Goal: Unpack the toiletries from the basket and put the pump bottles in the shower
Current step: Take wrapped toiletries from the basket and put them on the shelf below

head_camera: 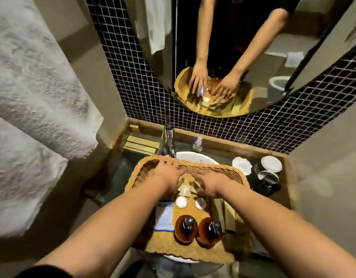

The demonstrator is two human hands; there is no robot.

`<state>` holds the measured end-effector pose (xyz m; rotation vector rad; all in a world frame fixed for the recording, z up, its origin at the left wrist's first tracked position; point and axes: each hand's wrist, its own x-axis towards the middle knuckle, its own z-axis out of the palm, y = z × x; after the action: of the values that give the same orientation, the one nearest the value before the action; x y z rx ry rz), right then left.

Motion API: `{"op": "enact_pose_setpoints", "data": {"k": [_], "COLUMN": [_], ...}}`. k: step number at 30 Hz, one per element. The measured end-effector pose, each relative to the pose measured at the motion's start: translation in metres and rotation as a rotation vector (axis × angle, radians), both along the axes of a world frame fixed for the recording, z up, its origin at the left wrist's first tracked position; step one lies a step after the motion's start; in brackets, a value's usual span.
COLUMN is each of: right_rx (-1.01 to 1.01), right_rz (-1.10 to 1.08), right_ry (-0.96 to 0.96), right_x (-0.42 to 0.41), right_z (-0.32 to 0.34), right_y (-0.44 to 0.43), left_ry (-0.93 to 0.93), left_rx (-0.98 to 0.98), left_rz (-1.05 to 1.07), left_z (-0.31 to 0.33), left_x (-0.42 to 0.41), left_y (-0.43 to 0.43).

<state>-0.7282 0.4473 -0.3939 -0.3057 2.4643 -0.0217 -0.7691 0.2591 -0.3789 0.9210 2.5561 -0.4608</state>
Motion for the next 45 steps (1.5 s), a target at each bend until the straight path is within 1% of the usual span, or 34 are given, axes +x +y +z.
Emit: {"op": "enact_pose_setpoints", "data": {"k": [3, 6, 9, 11, 13, 15, 19, 24, 26, 28, 30, 32, 34, 36, 40, 45], "right_rx": [0.004, -0.014, -0.059, -0.042, -0.004, 0.004, -0.018, -0.07, -0.102, -0.171, -0.28, -0.41, -0.507, -0.553, -0.639, -0.664], "right_rz": [0.014, -0.006, -0.067, -0.036, 0.021, 0.013, -0.035, -0.101, -0.145, -0.235, -0.346, -0.425, -0.411, -0.366, -0.451, -0.485], "right_ry": [-0.052, -0.042, -0.067, 0.0, 0.073, 0.122, 0.16, 0.179, 0.173, 0.168, 0.17, 0.161, 0.178, 0.238, 0.354, 0.452], "right_x": [-0.001, -0.004, -0.005, -0.002, -0.002, -0.004, -0.006, -0.007, -0.007, -0.008, -0.009, -0.013, -0.018, -0.027, -0.043, -0.068], "right_z": [-0.024, -0.047, -0.064, -0.075, -0.085, -0.09, -0.098, -0.105, -0.103, -0.1, -0.095, -0.087, -0.075, -0.06, -0.028, -0.001], "right_y": [0.009, 0.014, 0.015, 0.015, 0.014, 0.013, 0.011, 0.009, 0.009, 0.01, 0.012, 0.013, 0.01, 0.006, -0.003, -0.021], "left_ry": [-0.081, -0.127, -0.179, -0.178, -0.133, -0.111, -0.169, -0.166, -0.174, -0.165, -0.132, -0.127, -0.158, -0.151, -0.031, 0.094], "left_rx": [-0.012, -0.03, -0.009, 0.006, 0.038, 0.063, 0.071, 0.103, 0.114, 0.138, 0.18, 0.239, 0.301, 0.369, 0.468, 0.563], "left_rz": [0.039, 0.032, 0.035, -0.016, -0.093, -0.15, -0.143, -0.15, -0.16, -0.174, -0.189, -0.149, -0.102, -0.097, -0.101, -0.002], "left_z": [-0.017, -0.037, -0.057, -0.068, -0.078, -0.082, -0.087, -0.099, -0.099, -0.098, -0.095, -0.089, -0.08, -0.066, -0.037, -0.005], "left_x": [-0.001, -0.006, -0.012, -0.014, -0.017, -0.023, -0.033, -0.034, -0.038, -0.043, -0.046, -0.049, -0.054, -0.059, -0.071, -0.088], "left_y": [0.008, 0.011, 0.012, 0.012, 0.01, 0.007, 0.005, 0.001, 0.0, -0.001, -0.003, -0.005, -0.009, -0.014, -0.03, -0.06]}}
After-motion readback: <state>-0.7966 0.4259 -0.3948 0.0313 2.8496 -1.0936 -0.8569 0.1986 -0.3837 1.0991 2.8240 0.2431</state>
